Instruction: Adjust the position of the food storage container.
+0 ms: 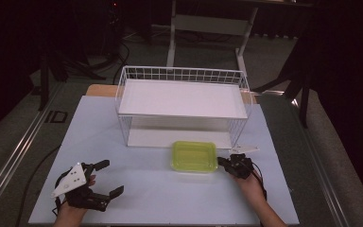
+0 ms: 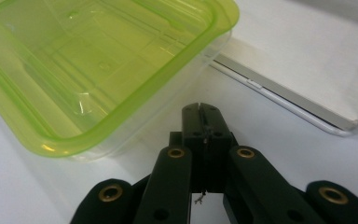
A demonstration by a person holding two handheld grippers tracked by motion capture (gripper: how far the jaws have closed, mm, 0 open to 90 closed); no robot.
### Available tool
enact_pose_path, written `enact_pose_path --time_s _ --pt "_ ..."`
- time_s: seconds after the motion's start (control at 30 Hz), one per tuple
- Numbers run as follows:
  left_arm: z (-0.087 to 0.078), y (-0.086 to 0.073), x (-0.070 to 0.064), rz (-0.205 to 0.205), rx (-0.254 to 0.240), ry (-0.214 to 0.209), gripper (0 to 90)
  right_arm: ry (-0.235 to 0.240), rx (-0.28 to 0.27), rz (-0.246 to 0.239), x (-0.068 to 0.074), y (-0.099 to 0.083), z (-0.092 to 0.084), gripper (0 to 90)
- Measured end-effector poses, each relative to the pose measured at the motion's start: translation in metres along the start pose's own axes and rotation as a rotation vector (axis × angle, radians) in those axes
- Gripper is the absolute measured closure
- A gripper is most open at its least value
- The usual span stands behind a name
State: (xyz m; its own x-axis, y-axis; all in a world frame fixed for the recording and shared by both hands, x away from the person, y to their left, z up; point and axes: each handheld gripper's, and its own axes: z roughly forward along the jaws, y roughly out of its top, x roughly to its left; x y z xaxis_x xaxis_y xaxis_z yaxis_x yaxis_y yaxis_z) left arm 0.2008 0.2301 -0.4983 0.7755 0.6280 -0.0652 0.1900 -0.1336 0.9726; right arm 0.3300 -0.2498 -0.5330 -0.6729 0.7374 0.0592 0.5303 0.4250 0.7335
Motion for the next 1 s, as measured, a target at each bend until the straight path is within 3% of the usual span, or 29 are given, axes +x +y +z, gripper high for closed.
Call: enact_pose_path --time_s 0.13,0.63,1.0 --pt "0.000 -0.001 0.000 -0.001 0.002 0.000 2.4 0.019 0.007 -0.020 0.007 0.006 0.008 90.0" --pt "0.001 -0.001 0.000 -0.006 0.009 -0.004 2.4 0.059 0.014 -0.001 0.016 0.016 0.025 90.0" --pt "0.003 -0.002 0.001 -0.003 0.017 -0.010 2.4 0.107 0.016 -0.046 0.041 0.030 0.045 90.0"
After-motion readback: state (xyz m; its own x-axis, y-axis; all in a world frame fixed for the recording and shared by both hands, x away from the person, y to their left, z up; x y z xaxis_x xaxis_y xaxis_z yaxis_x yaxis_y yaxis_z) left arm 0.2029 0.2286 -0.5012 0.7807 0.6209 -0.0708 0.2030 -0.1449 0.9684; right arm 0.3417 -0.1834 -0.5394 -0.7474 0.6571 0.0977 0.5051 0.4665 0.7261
